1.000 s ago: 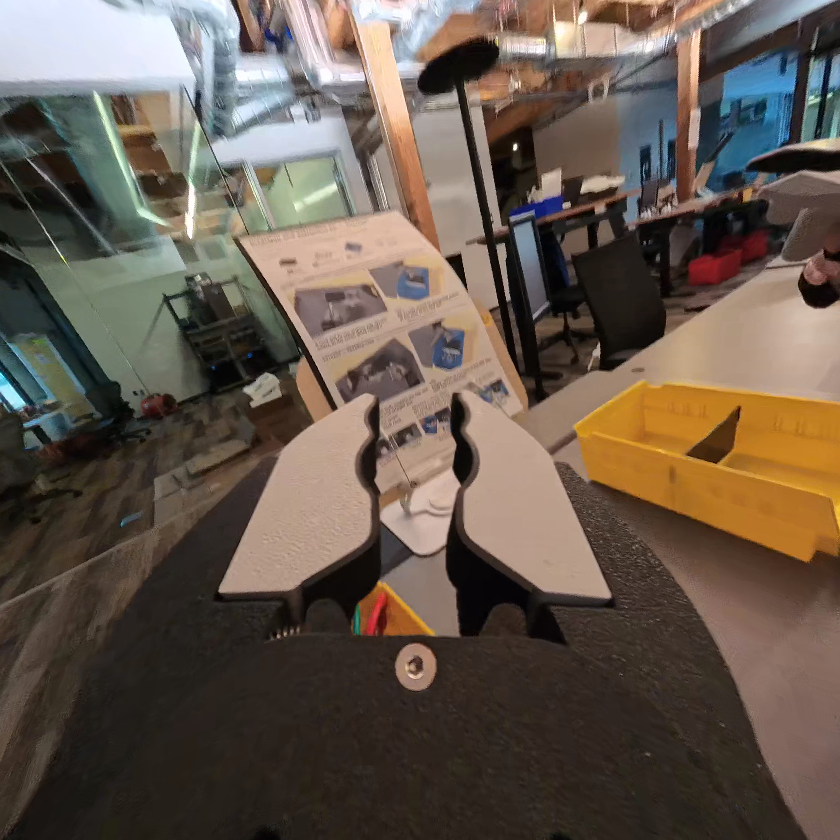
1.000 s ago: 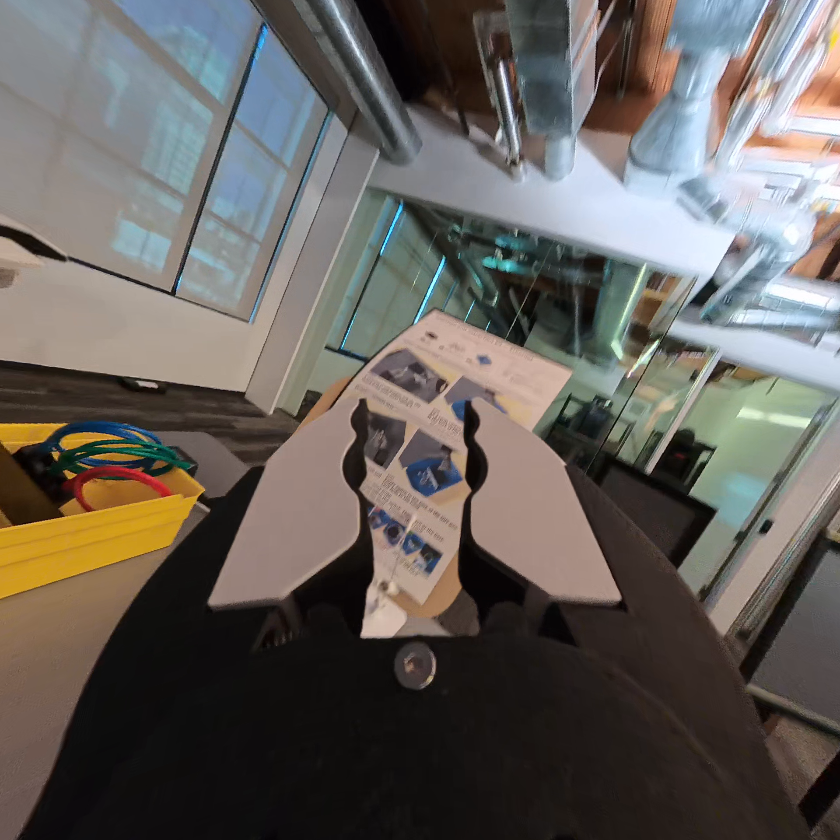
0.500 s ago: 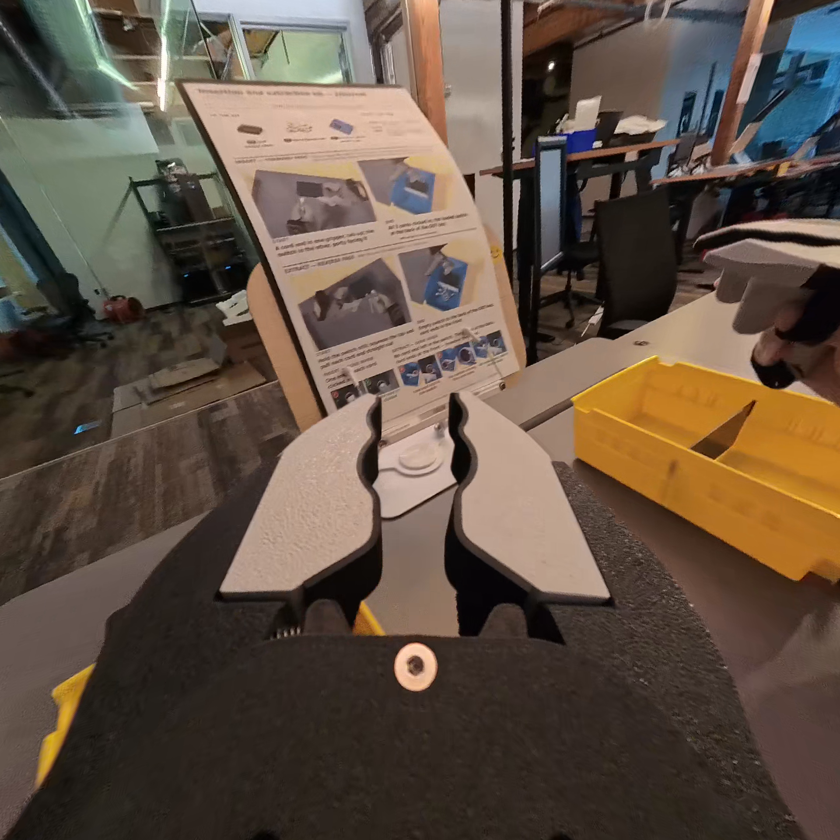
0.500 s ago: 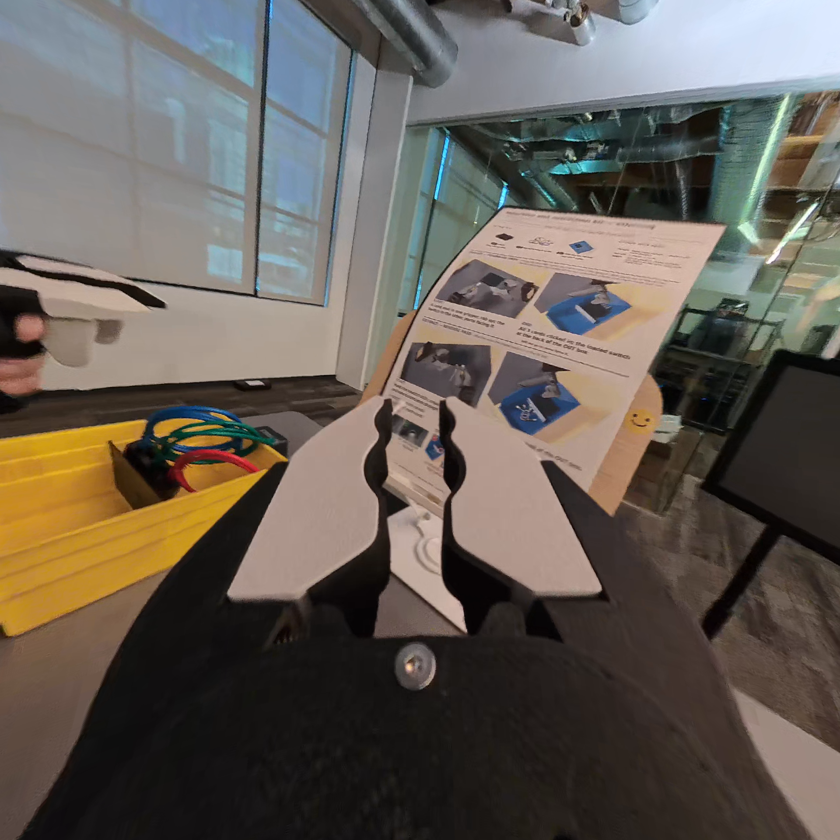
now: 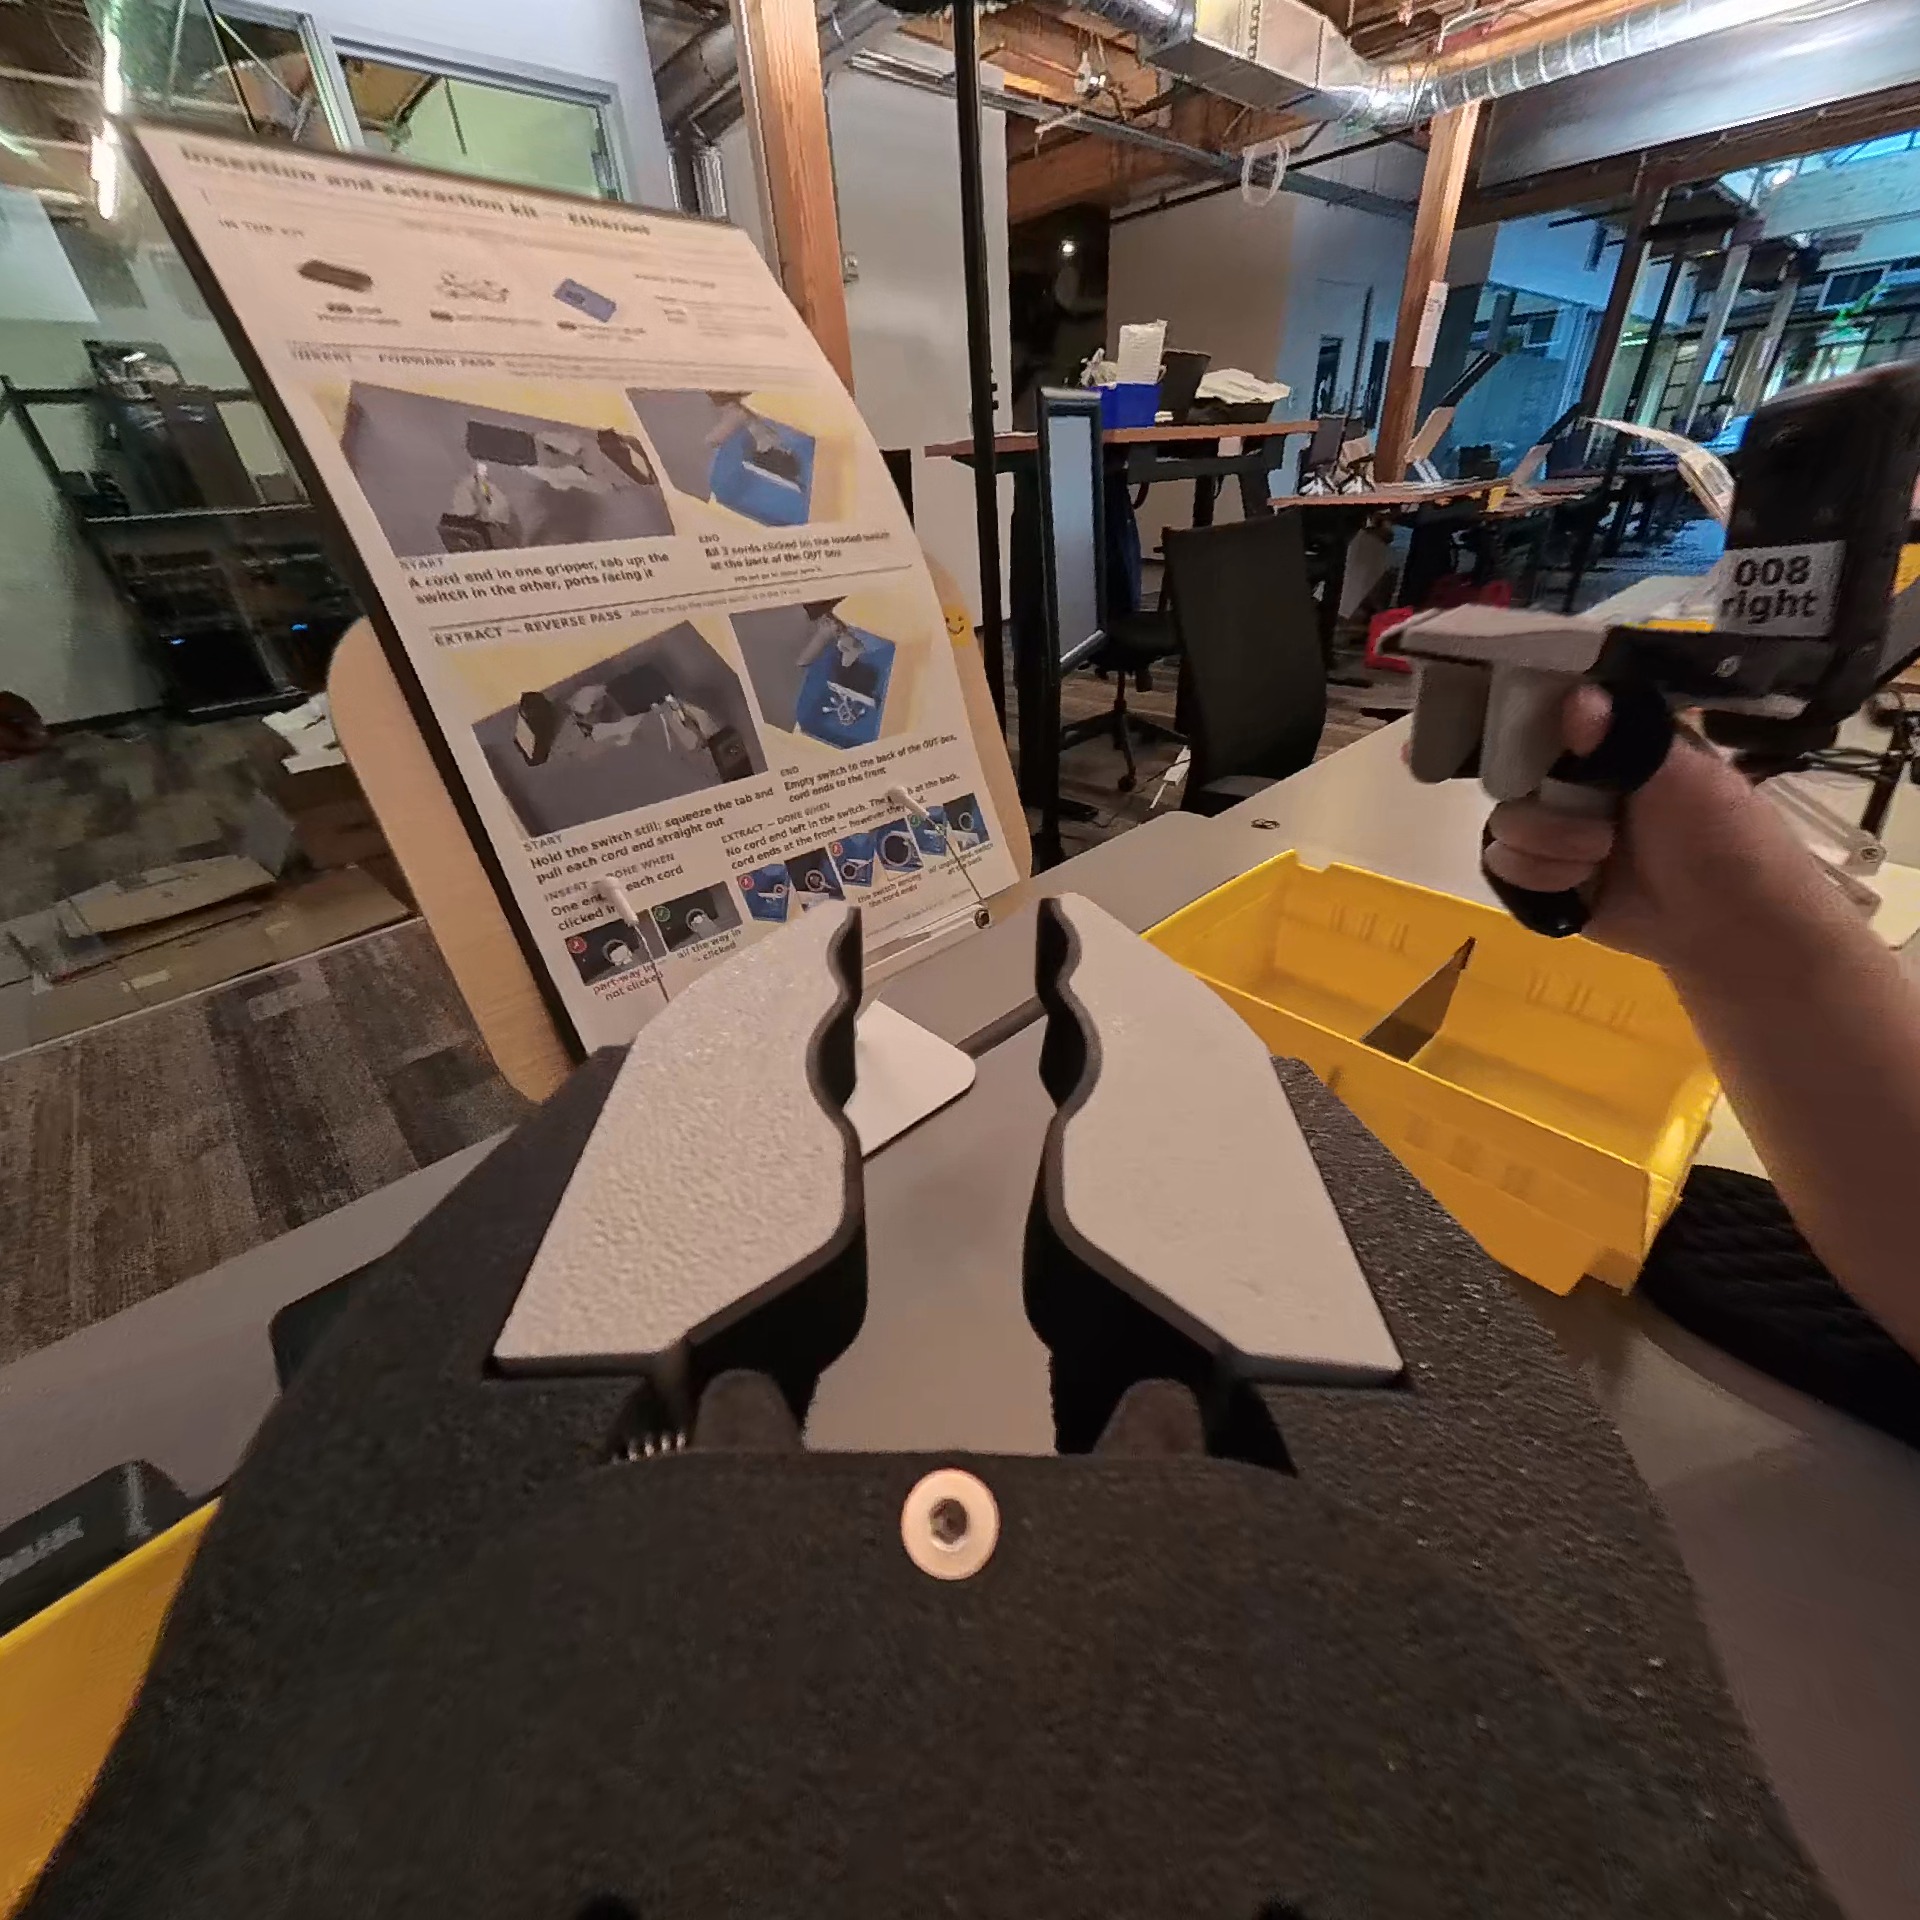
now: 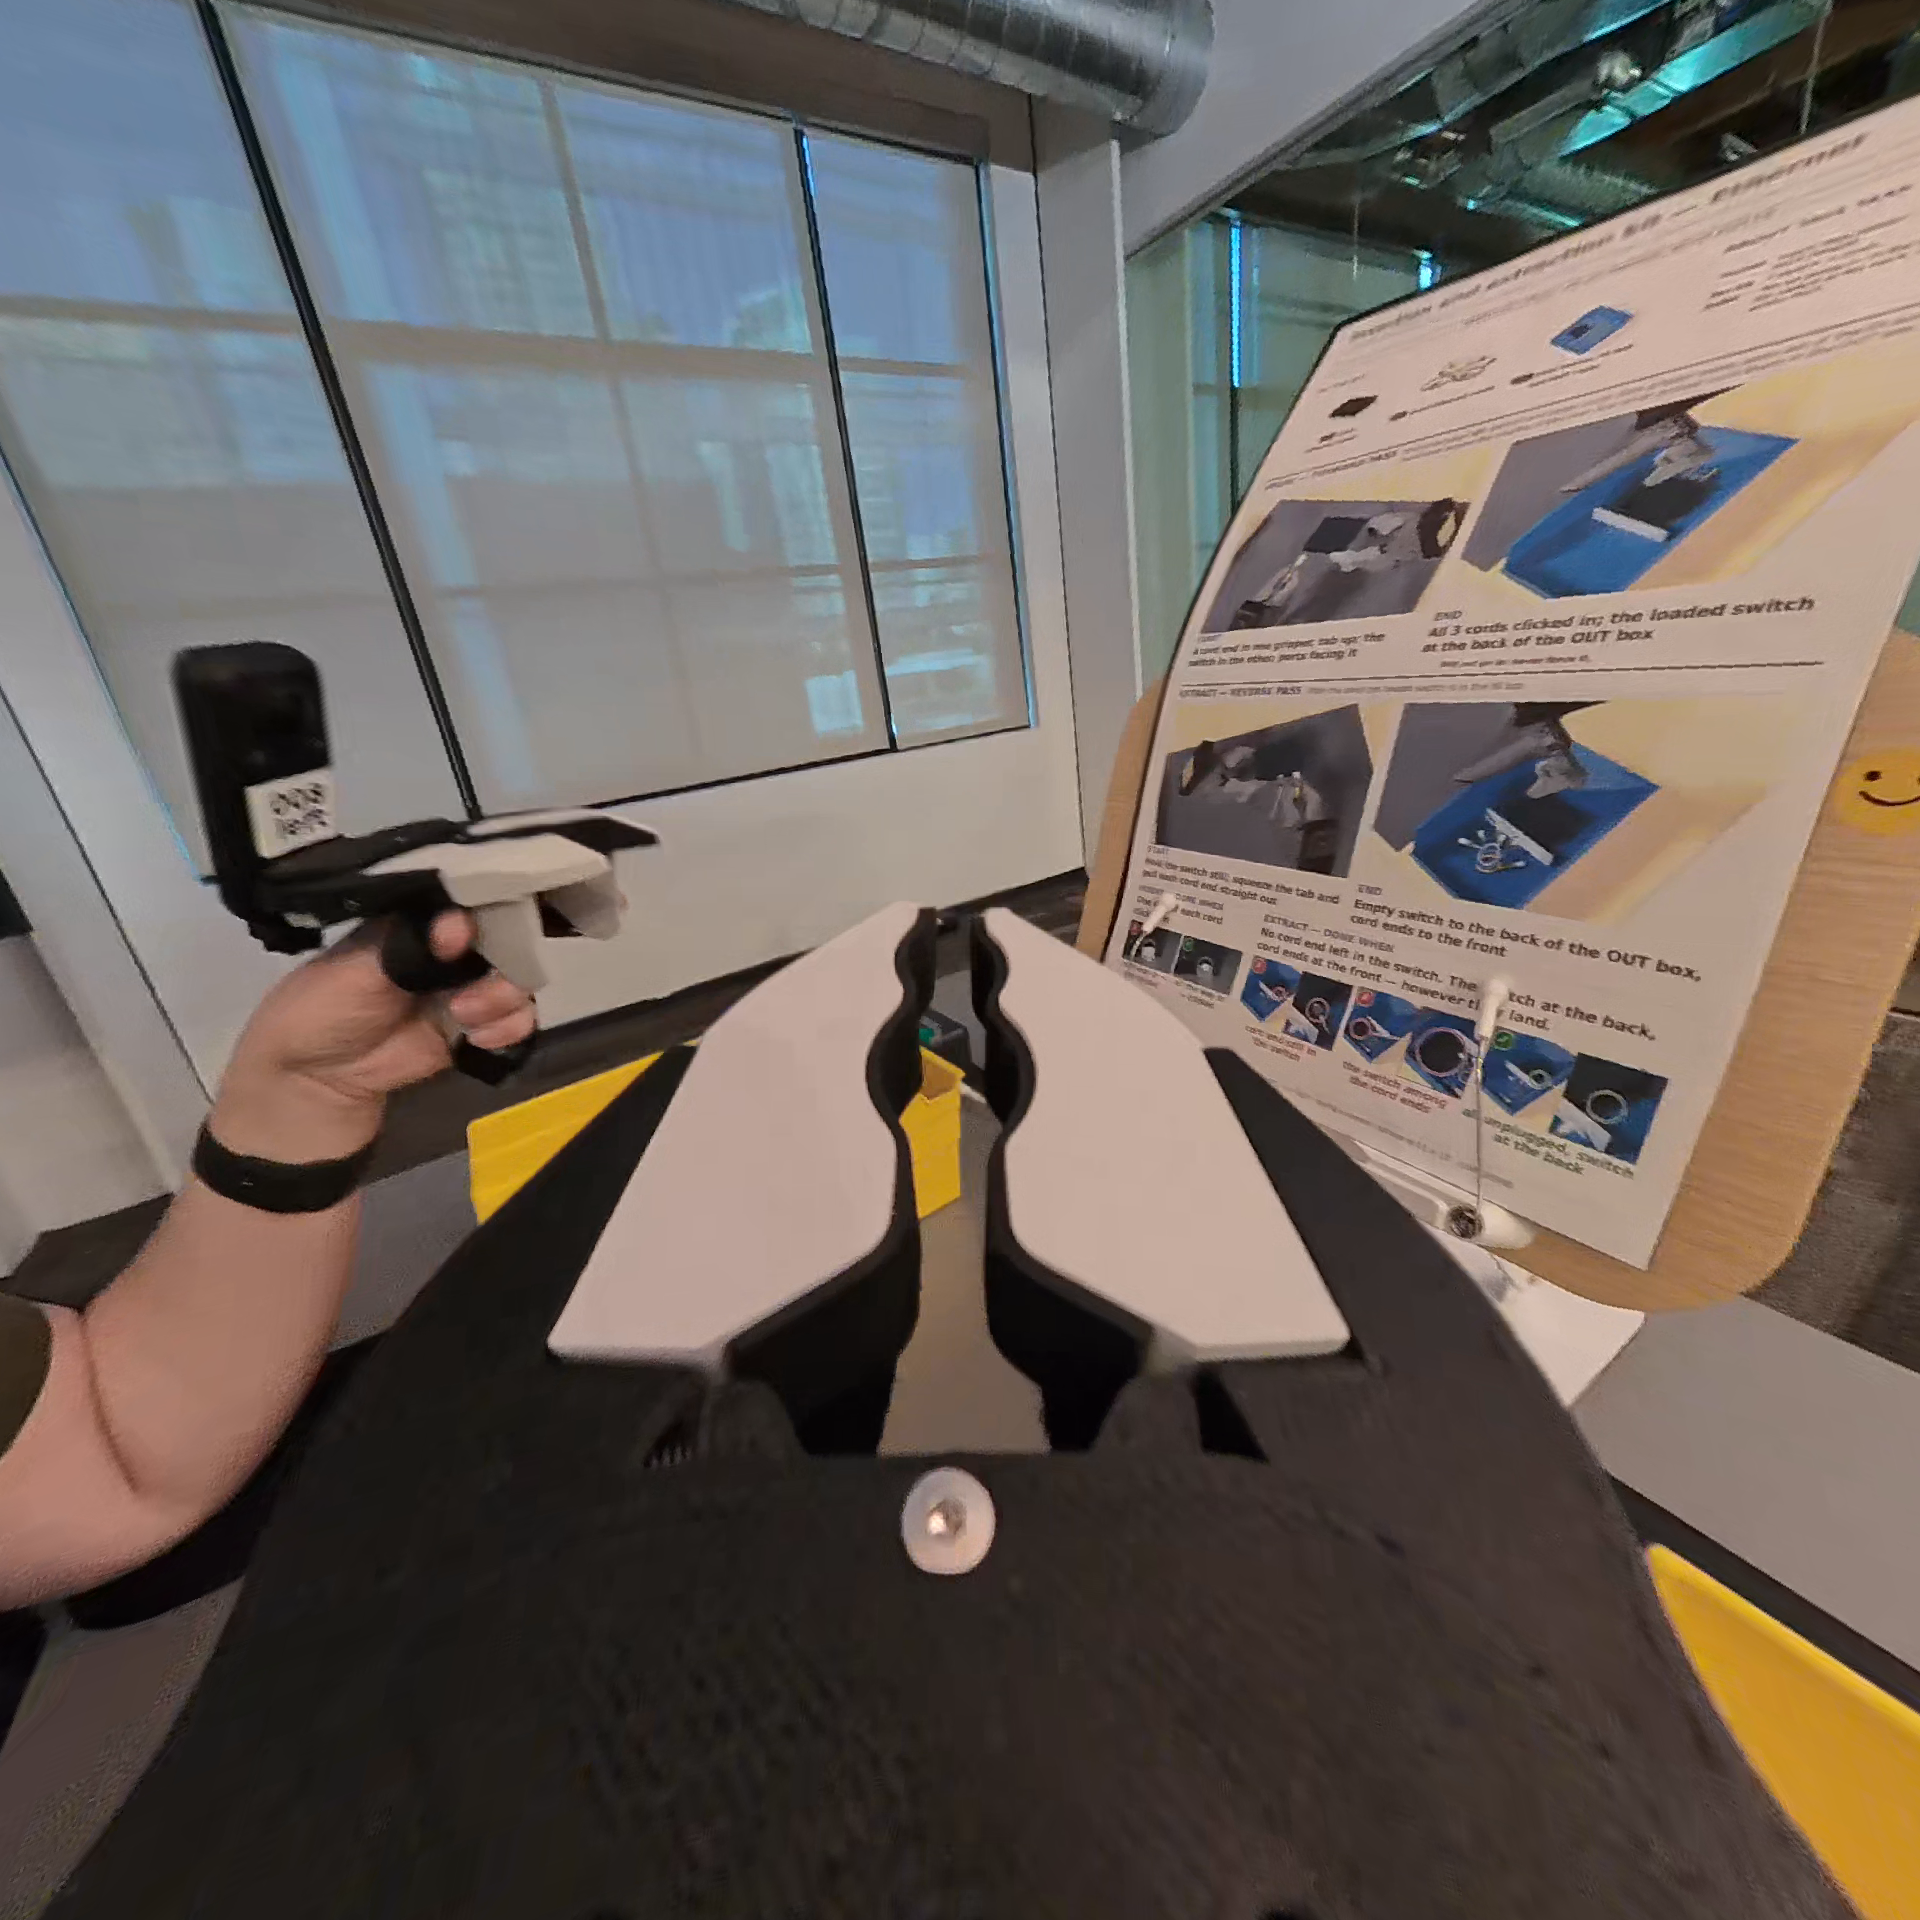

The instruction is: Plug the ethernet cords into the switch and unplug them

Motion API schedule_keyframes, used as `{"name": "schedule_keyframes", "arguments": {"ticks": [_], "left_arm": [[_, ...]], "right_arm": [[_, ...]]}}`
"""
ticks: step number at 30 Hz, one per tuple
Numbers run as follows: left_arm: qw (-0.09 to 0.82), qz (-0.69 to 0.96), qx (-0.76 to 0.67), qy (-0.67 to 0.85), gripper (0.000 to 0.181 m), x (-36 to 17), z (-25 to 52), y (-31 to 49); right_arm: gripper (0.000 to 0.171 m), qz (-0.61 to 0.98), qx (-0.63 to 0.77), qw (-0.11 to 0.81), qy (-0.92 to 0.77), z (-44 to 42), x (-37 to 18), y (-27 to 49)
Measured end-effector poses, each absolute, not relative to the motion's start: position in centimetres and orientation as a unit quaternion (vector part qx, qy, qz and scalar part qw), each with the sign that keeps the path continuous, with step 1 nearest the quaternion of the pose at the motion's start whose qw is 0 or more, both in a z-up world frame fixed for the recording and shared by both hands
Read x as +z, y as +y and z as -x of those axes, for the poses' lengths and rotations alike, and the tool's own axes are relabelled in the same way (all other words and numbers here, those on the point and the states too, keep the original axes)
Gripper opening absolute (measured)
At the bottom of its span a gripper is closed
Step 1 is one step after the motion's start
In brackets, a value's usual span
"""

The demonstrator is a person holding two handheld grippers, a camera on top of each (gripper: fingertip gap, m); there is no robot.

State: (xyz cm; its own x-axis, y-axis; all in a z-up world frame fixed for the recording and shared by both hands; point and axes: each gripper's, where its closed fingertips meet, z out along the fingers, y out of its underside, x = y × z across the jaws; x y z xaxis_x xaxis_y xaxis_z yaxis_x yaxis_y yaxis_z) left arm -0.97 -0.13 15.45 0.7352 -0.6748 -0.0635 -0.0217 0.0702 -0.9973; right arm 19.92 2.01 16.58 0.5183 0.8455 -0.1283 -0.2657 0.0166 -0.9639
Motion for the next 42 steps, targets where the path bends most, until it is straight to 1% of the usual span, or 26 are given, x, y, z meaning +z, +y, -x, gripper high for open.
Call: {"name": "schedule_keyframes", "arguments": {"ticks": [7,9,11,13,20,26,33,35,37,38,39,40,42], "left_arm": [[0.697,0.620,-0.243,0.266,0.030,17.6,2.0,-2.3],[0.700,0.616,-0.246,0.263,0.030,17.8,2.1,-2.5],[0.699,0.616,-0.253,0.261,0.030,17.8,2.0,-2.6],[0.695,0.619,-0.253,0.263,0.030,17.6,2.1,-2.5],[0.702,0.619,-0.240,0.256,0.027,17.7,2.5,-2.1],[0.707,0.621,-0.217,0.260,0.027,17.7,2.7,-2.0],[0.708,0.621,-0.202,0.268,0.027,17.6,2.4,-2.1],[0.703,0.629,-0.199,0.264,0.026,17.4,2.5,-1.9],[0.697,0.646,-0.183,0.251,0.024,17.0,3.1,-1.1],[0.699,0.652,-0.164,0.242,0.025,16.7,3.7,-0.4],[0.700,0.659,-0.147,0.231,0.032,16.3,4.3,0.3],[0.695,0.671,-0.135,0.220,0.044,15.8,4.8,1.1],[0.673,0.699,-0.122,0.209,0.059,14.4,5.3,2.5]], "right_arm": [[0.005,0.603,0.388,0.650,-0.251,-19.8,15.4,3.3],[0.005,0.592,0.375,0.664,-0.260,-20.0,15.7,3.2],[0.006,0.574,0.345,0.698,-0.254,-20.5,16.4,3.4],[0.001,0.558,0.320,0.727,-0.241,-21.1,17.3,3.3],[0.001,0.541,0.270,0.750,-0.268,-21.5,17.8,2.3],[0.001,0.555,0.292,0.720,-0.298,-20.1,16.6,2.2],[0.002,0.570,0.264,0.714,-0.309,-19.5,15.7,2.6],[0.003,0.570,0.286,0.709,-0.302,-19.2,15.9,2.3],[0.006,0.561,0.350,0.695,-0.283,-18.5,16.4,1.4],[0.009,0.554,0.384,0.685,-0.278,-17.7,16.6,0.8],[0.015,0.555,0.405,0.670,-0.281,-16.8,16.3,0.4],[0.025,0.565,0.412,0.655,-0.287,-15.6,15.7,0.3],[0.034,0.584,0.409,0.634,-0.300,-13.5,14.1,0.3]]}}
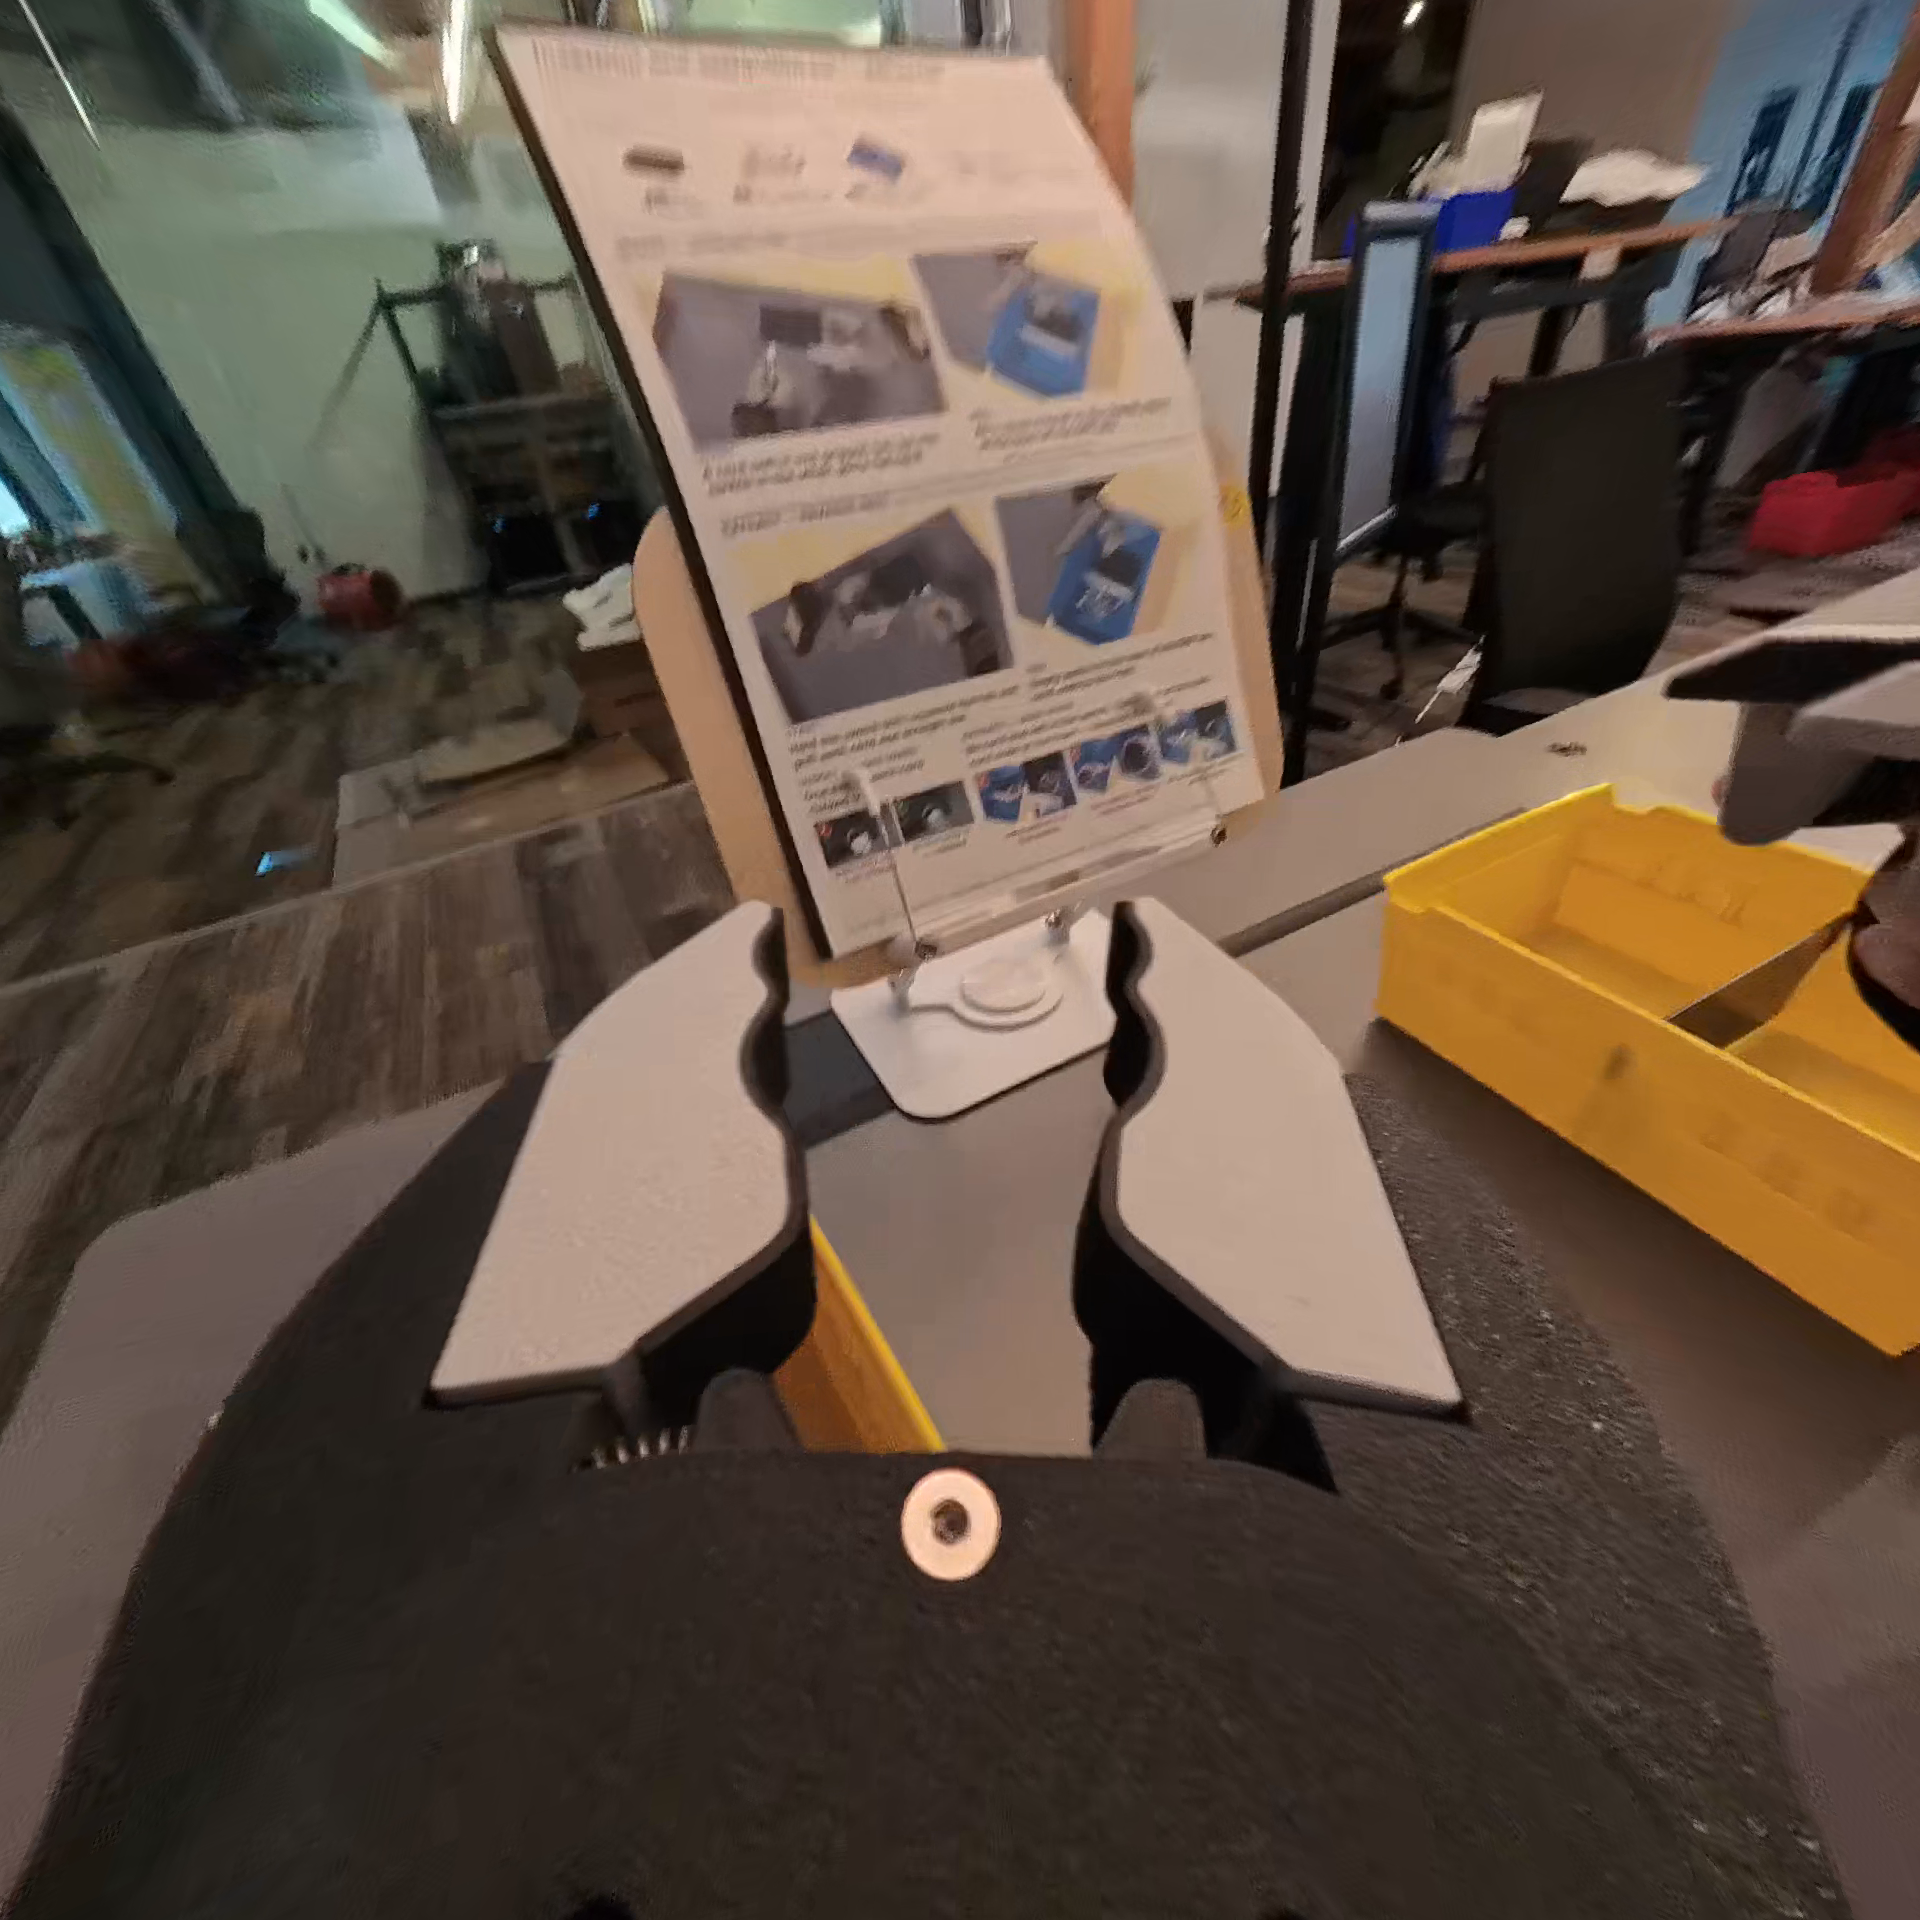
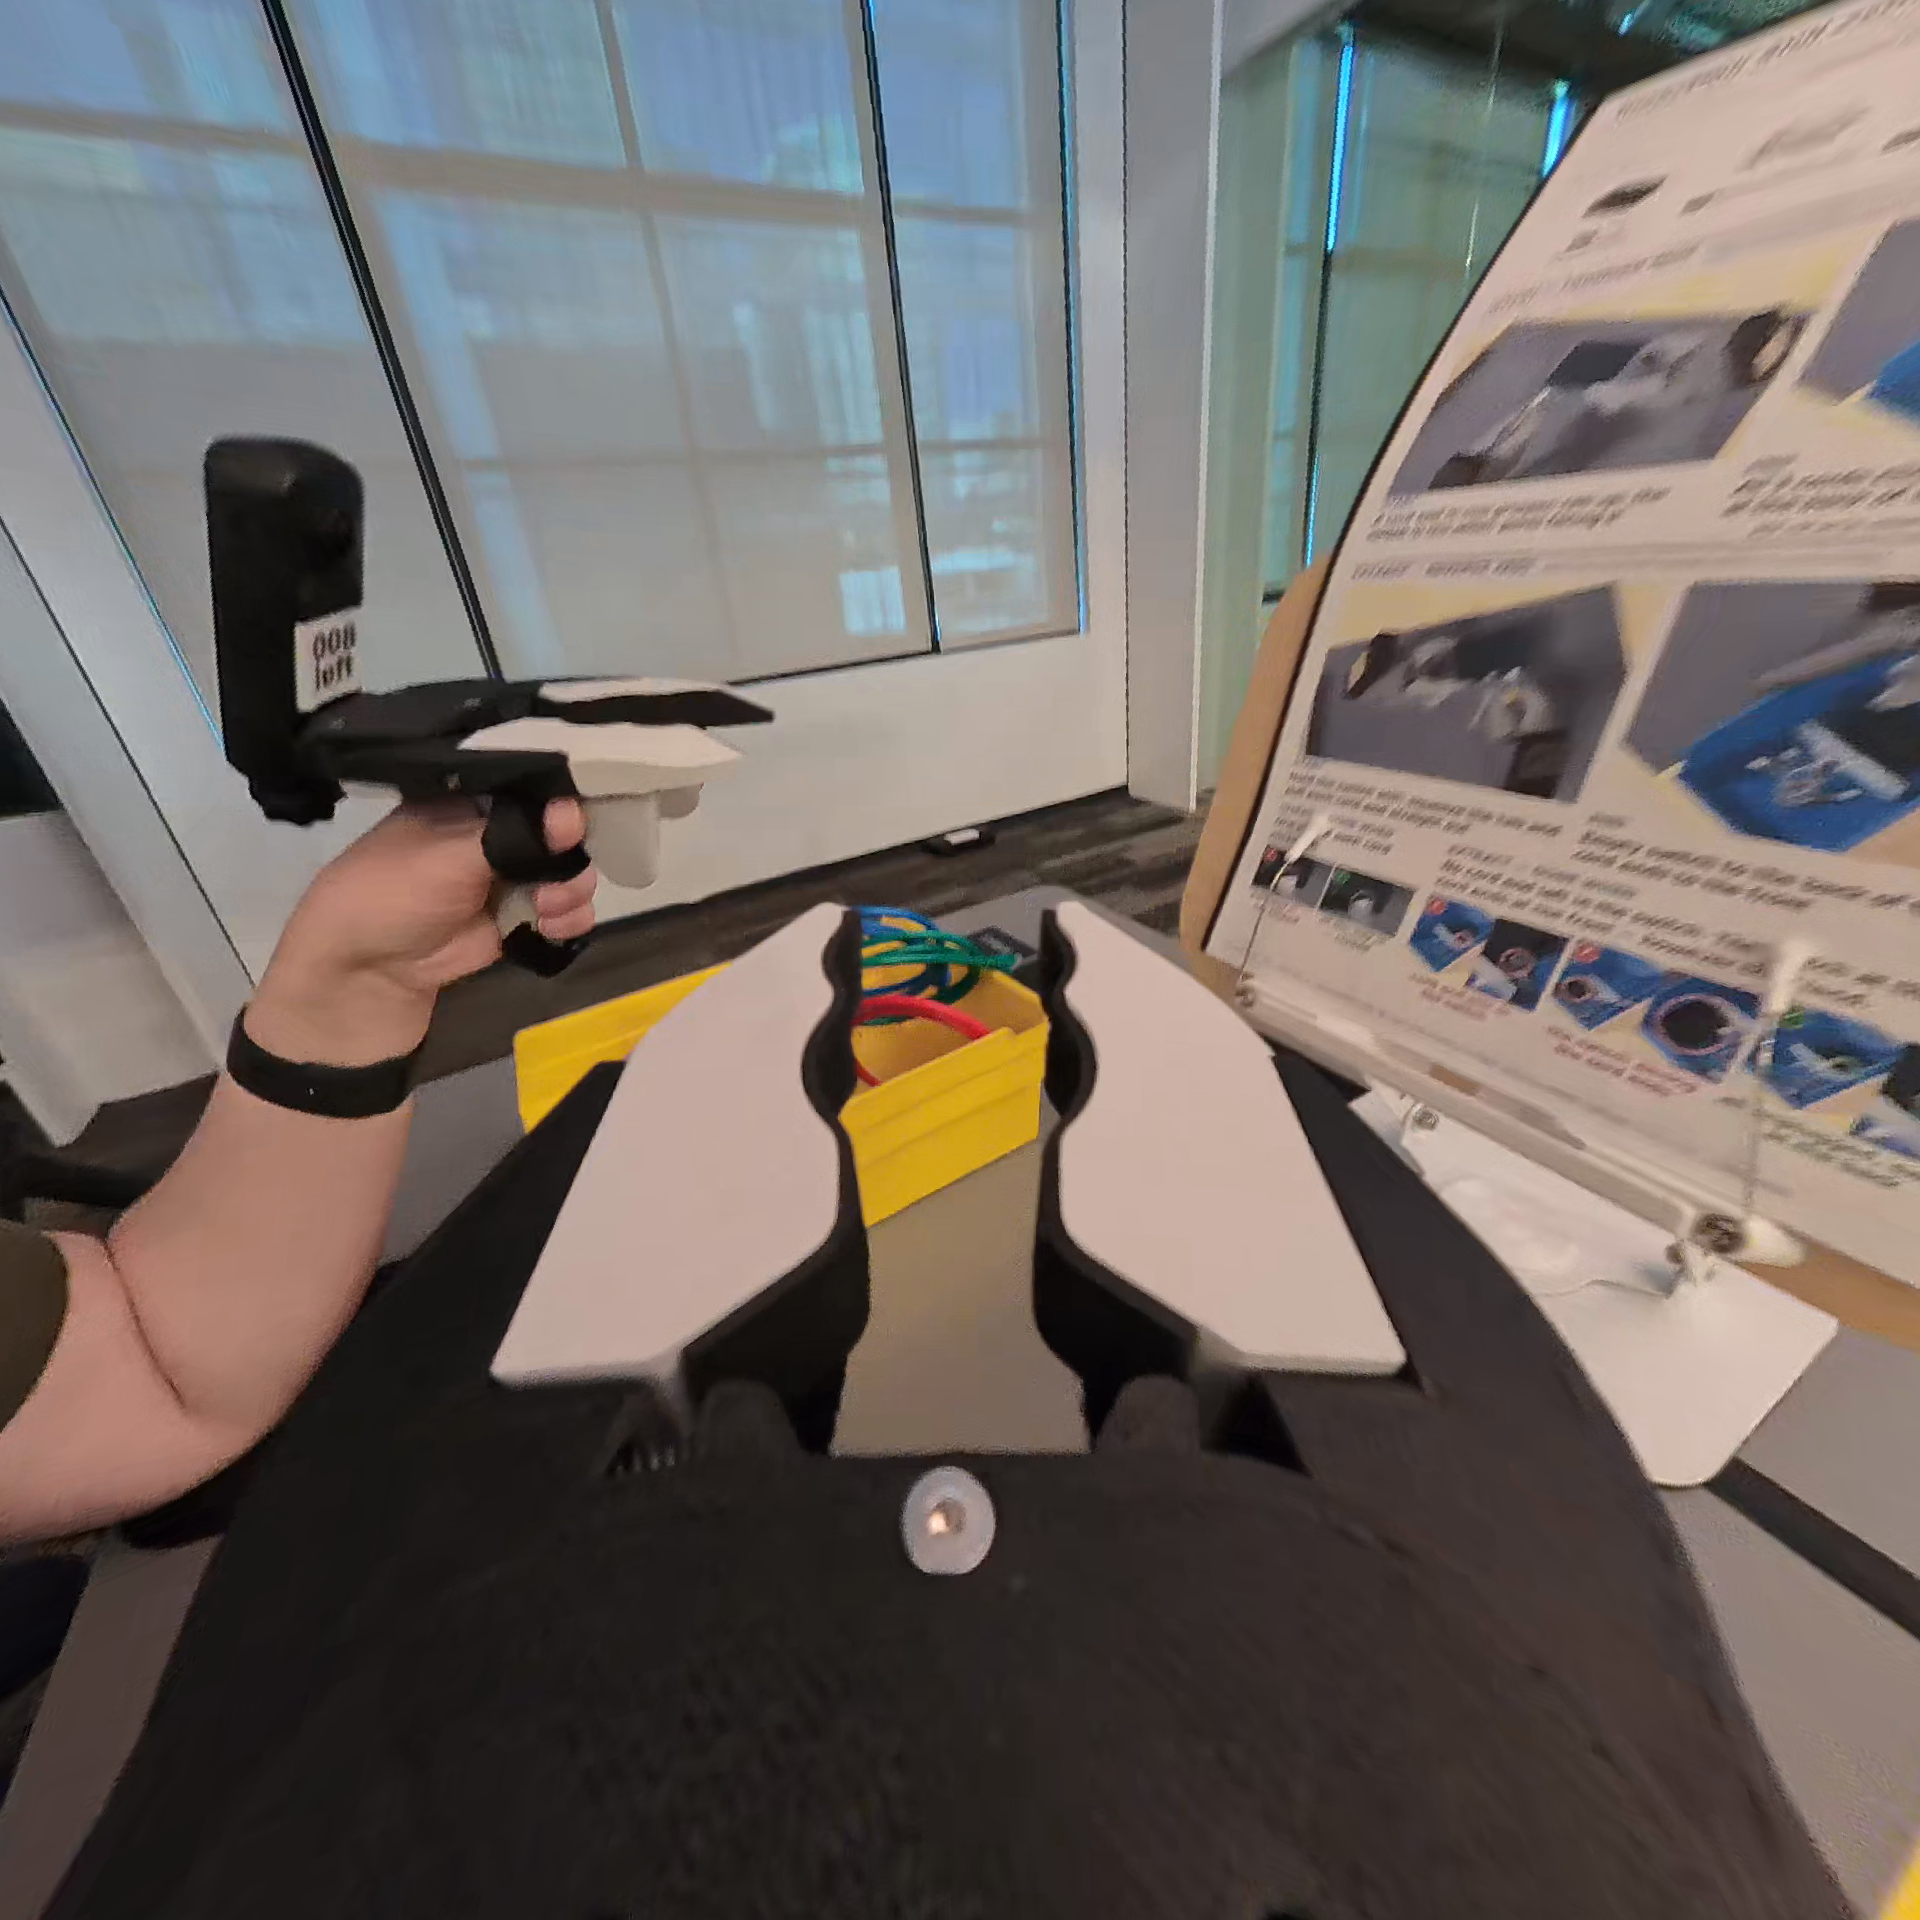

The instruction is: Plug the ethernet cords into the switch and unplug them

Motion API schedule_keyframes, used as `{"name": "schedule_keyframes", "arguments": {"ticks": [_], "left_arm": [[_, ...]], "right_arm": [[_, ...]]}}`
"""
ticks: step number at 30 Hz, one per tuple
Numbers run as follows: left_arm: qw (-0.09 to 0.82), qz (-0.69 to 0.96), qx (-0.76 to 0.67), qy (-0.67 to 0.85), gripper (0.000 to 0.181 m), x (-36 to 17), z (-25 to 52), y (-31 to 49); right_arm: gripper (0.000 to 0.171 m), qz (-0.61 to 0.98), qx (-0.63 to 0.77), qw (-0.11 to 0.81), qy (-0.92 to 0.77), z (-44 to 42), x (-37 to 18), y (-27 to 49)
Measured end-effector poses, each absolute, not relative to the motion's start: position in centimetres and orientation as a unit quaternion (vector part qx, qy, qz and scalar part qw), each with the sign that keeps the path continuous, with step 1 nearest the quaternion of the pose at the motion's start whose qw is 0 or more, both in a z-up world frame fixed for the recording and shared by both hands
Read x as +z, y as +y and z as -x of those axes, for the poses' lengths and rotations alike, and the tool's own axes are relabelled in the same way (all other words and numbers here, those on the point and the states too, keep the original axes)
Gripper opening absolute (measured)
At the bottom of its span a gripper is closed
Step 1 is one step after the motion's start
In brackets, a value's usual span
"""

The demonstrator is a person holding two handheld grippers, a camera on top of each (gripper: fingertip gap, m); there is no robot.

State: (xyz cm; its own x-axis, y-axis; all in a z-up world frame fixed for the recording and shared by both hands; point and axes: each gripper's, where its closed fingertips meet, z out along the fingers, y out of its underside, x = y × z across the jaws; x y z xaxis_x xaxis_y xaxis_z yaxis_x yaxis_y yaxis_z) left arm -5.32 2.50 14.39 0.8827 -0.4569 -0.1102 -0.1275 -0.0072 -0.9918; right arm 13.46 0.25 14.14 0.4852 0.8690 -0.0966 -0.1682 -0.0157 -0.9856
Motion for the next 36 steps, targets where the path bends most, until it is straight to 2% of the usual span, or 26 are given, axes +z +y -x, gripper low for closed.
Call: {"name": "schedule_keyframes", "arguments": {"ticks": [3,6,9,17,36], "left_arm": [[0.660,0.709,-0.124,0.214,0.059,13.5,5.1,3.1],[0.663,0.704,-0.116,0.224,0.053,13.6,4.8,2.9],[0.670,0.700,-0.105,0.224,0.049,14.0,5.1,2.7],[0.676,0.694,-0.105,0.224,0.045,14.5,5.3,2.2],[0.677,0.693,-0.074,0.237,0.041,14.7,5.6,1.9]], "right_arm": [[0.035,0.600,0.398,0.617,-0.317,-11.3,12.0,0.5],[0.015,0.597,0.417,0.601,-0.329,-10.7,11.6,0.2],[0.003,0.589,0.403,0.611,-0.344,-12.5,13.1,-0.2],[0.002,0.589,0.351,0.623,-0.376,-17.4,16.1,-1.8],[0.002,0.602,0.334,0.603,-0.403,-15.5,14.1,-1.1]]}}
